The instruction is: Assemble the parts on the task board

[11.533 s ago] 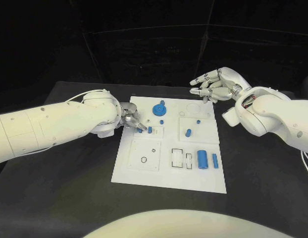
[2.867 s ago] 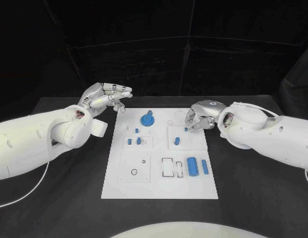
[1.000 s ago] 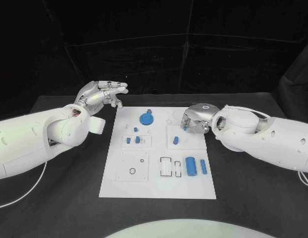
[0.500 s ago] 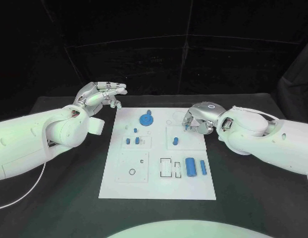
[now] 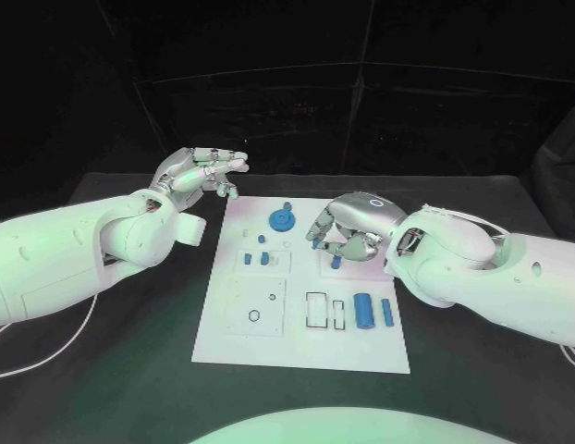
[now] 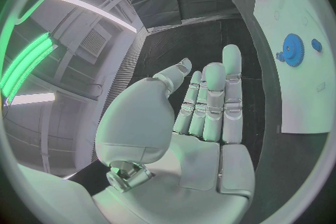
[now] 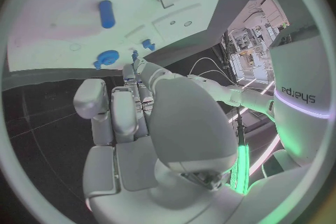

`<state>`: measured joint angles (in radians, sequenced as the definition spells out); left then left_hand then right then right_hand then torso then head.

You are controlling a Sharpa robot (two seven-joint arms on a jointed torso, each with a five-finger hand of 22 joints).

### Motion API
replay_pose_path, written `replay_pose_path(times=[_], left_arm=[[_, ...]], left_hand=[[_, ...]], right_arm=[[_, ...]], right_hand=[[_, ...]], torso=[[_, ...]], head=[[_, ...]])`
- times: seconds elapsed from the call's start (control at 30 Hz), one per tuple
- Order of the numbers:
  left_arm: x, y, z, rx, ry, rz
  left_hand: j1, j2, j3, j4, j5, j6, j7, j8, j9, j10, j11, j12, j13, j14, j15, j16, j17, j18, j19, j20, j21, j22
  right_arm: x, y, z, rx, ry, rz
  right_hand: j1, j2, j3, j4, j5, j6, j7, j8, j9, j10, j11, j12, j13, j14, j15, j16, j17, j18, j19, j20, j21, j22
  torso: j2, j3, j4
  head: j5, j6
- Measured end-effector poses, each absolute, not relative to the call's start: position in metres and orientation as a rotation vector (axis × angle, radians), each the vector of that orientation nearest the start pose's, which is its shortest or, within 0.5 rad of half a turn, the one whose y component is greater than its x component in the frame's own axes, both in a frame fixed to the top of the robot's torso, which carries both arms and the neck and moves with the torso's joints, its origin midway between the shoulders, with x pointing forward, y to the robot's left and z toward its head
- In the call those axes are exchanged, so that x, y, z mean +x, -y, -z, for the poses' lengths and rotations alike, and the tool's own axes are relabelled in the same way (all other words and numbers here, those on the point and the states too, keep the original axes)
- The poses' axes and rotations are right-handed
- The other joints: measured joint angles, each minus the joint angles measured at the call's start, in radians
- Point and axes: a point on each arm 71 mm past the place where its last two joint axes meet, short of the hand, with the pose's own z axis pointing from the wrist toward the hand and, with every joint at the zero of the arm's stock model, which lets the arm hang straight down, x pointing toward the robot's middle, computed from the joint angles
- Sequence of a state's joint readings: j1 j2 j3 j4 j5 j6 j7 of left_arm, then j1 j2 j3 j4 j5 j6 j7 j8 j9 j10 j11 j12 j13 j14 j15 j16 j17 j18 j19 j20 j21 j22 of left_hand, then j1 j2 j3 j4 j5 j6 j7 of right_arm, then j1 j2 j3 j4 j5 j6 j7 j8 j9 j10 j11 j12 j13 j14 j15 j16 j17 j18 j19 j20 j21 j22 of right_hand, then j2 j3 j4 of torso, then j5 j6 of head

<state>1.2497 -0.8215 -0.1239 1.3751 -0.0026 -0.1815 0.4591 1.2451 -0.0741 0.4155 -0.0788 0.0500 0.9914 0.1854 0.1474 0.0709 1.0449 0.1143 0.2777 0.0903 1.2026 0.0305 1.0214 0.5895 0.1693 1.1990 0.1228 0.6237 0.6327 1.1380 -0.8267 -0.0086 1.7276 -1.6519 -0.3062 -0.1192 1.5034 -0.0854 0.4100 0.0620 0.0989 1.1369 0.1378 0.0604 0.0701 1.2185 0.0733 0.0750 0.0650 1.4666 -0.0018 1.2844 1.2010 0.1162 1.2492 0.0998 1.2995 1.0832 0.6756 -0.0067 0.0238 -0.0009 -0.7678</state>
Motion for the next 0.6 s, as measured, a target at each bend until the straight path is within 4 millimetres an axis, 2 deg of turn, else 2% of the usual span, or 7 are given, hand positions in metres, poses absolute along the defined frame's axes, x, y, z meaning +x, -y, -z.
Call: replay_pose_path(times=[0.17, 0.3, 0.6], left_arm=[[0.513, -0.236, 0.187, -1.042, -1.417, 1.558], [0.513, -0.233, 0.187, -1.041, -1.420, 1.562], [0.513, -0.227, 0.187, -1.037, -1.426, 1.573]], left_hand=[[0.000, 0.000, 0.000, 0.000, 0.000, 0.000, 0.000, 0.000, 0.000, -0.002, -0.002, 0.000, 0.000, 0.000, 0.000, 0.000, 0.000, 0.000, 0.000, 0.000, 0.000, 0.000], [0.000, 0.000, 0.000, 0.000, 0.000, 0.000, 0.000, 0.000, 0.000, -0.005, 0.002, 0.000, 0.000, 0.000, 0.000, 0.000, 0.000, 0.000, 0.000, 0.000, 0.000, 0.000], [0.000, 0.000, 0.000, 0.000, 0.000, 0.000, 0.000, 0.000, 0.000, -0.005, 0.002, 0.000, 0.000, 0.000, 0.000, 0.000, 0.000, 0.000, 0.000, 0.000, 0.000, 0.000]], right_arm=[[0.424, 0.103, 0.177, -0.427, -1.564, -0.860], [0.420, 0.089, 0.190, -0.443, -1.577, -0.895], [0.413, 0.065, 0.222, -0.482, -1.621, -0.933]], right_hand=[[-0.010, 0.000, 0.004, -0.002, 0.004, 0.000, 0.000, -0.001, -0.001, 0.000, 0.000, 0.000, 0.000, 0.000, 0.000, 0.000, -0.004, 0.000, 0.000, 0.000, 0.000, -0.002], [-0.010, 0.000, 0.004, -0.002, 0.004, 0.000, 0.000, -0.001, 0.000, 0.000, 0.000, 0.000, 0.000, 0.000, 0.000, 0.000, -0.004, 0.000, 0.000, 0.000, 0.000, -0.002], [-0.010, 0.000, 0.009, -0.001, 0.004, 0.000, 0.000, 0.000, 0.000, 0.000, 0.000, 0.000, 0.000, 0.000, 0.000, -0.001, -0.005, 0.000, 0.000, 0.000, 0.000, -0.003]], torso=[[0.001, -0.0005, 0.0000], [0.002, -0.0005, -0.0006], [0.002, 0.0009, -0.0018]], head=[[0.025, -0.010], [0.044, -0.019], [0.067, -0.026]])
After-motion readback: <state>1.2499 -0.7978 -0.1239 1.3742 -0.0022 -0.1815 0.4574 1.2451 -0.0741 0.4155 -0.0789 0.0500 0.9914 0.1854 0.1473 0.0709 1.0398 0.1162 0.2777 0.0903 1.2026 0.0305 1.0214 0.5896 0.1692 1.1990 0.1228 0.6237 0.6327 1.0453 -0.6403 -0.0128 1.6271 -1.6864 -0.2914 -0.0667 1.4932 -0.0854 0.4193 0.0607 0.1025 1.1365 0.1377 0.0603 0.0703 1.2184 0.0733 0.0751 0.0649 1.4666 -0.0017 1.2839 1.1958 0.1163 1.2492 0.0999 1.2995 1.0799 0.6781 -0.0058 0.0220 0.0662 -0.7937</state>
